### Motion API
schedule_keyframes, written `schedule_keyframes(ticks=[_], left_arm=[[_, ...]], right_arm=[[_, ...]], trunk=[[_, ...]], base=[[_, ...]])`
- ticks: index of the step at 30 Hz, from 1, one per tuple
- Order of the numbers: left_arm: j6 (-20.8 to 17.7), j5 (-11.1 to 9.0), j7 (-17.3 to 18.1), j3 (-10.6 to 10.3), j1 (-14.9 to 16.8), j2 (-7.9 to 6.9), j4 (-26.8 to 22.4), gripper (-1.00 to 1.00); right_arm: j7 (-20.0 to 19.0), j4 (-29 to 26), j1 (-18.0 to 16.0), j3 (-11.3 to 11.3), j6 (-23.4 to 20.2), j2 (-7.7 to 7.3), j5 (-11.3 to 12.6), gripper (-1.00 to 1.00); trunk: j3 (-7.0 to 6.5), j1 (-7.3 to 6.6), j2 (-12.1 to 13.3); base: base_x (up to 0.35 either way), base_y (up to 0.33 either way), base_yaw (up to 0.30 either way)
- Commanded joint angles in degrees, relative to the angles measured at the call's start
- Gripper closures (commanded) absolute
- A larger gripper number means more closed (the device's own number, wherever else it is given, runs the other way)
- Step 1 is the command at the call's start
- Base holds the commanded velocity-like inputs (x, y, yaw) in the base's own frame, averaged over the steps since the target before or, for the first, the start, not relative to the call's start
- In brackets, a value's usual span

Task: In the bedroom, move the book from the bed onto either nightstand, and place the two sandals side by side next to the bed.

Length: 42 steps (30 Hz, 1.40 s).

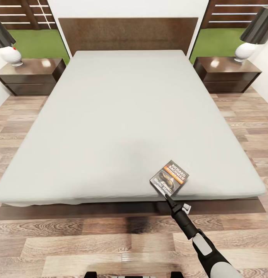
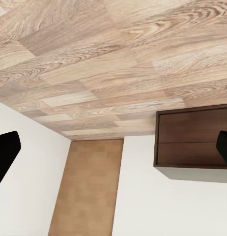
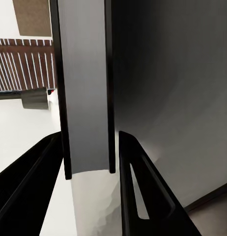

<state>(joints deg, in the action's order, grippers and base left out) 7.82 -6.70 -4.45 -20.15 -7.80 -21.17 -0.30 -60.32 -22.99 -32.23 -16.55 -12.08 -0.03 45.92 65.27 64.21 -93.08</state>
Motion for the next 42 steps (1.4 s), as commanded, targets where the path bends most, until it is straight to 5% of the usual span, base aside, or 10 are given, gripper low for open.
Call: schedule_keyframes(ticks=[1,7,42], left_arm=[[0.17,-0.59,-0.12,-0.5,-0.02,0.01,-0.03,-1.0],[0.17,-0.59,-0.12,-0.5,-0.02,0.0,-0.03,-1.0],[0.07,-0.56,-0.2,-0.59,-0.02,0.05,0.04,-1.0]], right_arm=[[-0.15,0.05,-0.02,-0.06,-0.65,0.03,0.31,1.0],[-0.15,0.05,-0.02,-0.06,-0.66,0.0,0.31,1.0],[-0.35,-0.03,-0.01,0.82,-0.74,0.04,0.23,1.0]], trunk=[[0.02,0.0,-0.01],[0.02,0.0,-0.01],[-6.26,-7.68,14.02]], base=[[0.0,0.0,0.0],[0.0,0.0,0.0],[0.0,0.0,0.0]])
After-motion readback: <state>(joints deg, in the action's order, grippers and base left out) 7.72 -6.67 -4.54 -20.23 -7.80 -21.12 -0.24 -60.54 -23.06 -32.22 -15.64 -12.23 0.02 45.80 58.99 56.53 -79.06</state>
